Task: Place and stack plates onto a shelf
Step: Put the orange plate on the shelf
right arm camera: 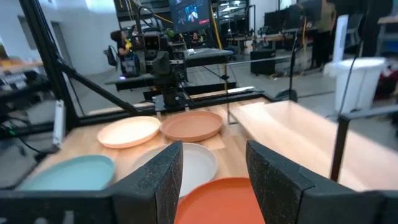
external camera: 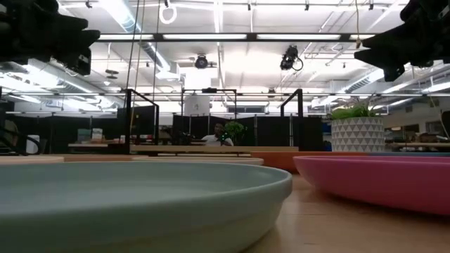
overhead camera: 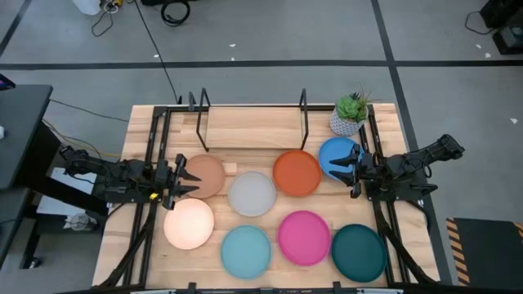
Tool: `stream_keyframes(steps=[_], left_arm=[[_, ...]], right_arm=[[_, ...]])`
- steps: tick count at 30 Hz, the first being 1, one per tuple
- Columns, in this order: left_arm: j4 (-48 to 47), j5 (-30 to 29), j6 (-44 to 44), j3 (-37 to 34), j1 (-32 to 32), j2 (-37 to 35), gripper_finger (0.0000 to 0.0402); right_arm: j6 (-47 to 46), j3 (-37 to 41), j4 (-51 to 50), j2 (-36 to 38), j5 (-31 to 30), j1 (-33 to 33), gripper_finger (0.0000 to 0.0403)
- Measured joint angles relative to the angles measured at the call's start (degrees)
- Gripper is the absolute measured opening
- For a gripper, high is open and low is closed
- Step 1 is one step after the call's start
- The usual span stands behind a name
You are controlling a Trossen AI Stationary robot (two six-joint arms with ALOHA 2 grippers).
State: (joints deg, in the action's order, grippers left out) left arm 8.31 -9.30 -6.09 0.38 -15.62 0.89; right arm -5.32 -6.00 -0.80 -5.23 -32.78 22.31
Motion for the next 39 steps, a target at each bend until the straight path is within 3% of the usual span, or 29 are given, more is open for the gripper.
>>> stream_keyframes(steps=[2,11,15,25,31,35,39], left_arm=[[0.2,0.0,-3.9,0.0,0.0,0.0,0.0124],[5.2,-0.5,-3.9,0.0,0.1,0.0,0.0124],[6.1,-0.5,-3.8,0.0,0.1,0.0,0.0124],[7.8,-1.1,6.6,0.0,0.1,0.2,0.0124],[11.0,-2.1,8.8,0.0,0.1,0.2,0.0124],[13.4,-2.5,11.7,0.0,0.1,0.2,0.0124],[14.6,-3.7,12.7,0.0,0.1,0.2,0.0124]], right_arm=[[2.0,0.0,0.2,0.0,-0.4,0.0,0.0183],[-0.7,0.0,8.7,0.0,0.4,0.0,0.0183],[-0.4,0.0,11.5,0.0,3.5,0.0,0.0183],[-0.9,-0.1,14.7,-0.4,14.8,0.0,0.0183],[1.4,-0.1,14.6,-1.5,13.2,-0.3,0.0183],[1.0,-1.3,7.4,-7.2,8.4,-1.7,0.0183],[1.2,-1.8,6.5,-14.0,9.6,-3.0,0.0183]])
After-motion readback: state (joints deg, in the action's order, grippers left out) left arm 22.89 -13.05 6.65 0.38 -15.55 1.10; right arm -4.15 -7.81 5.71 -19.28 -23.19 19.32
